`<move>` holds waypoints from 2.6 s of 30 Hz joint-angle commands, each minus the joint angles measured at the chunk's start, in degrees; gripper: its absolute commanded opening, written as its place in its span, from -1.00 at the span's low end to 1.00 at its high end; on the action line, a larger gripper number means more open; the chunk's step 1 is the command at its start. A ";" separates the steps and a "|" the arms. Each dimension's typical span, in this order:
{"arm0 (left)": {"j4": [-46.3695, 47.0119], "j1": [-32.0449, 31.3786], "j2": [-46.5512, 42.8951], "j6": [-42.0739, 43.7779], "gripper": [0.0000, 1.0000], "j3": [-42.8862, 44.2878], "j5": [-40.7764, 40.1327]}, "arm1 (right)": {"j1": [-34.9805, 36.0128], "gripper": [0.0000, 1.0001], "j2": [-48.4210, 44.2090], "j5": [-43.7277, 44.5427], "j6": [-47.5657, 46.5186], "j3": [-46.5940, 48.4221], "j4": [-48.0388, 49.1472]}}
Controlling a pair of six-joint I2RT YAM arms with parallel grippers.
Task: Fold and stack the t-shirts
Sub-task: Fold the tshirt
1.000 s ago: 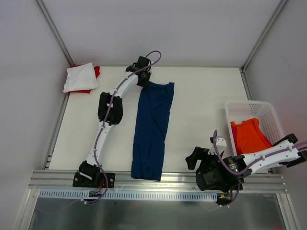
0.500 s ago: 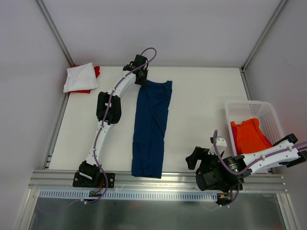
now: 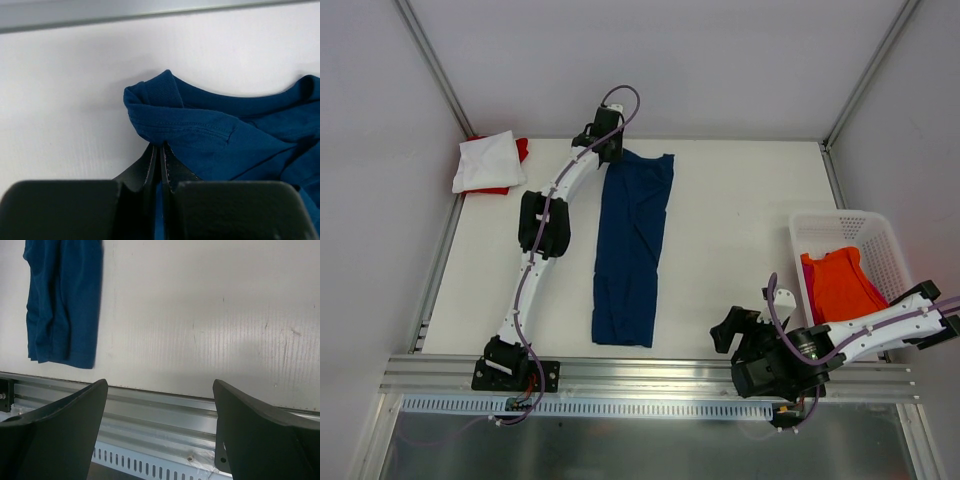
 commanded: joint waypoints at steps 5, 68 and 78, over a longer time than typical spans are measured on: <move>8.99 0.48 -1.05 -1.51 -1.00 2.15 -8.26 | 0.33 0.82 -1.58 1.54 2.28 -1.07 -3.00; 22.44 -13.93 -114.70 -32.18 0.93 -130.38 7.36 | -68.50 0.99 21.98 -61.06 -64.95 -12.40 83.22; 28.51 -18.50 -114.88 -39.56 0.91 -137.07 6.75 | -58.75 0.99 27.85 -53.31 -57.49 -17.86 93.40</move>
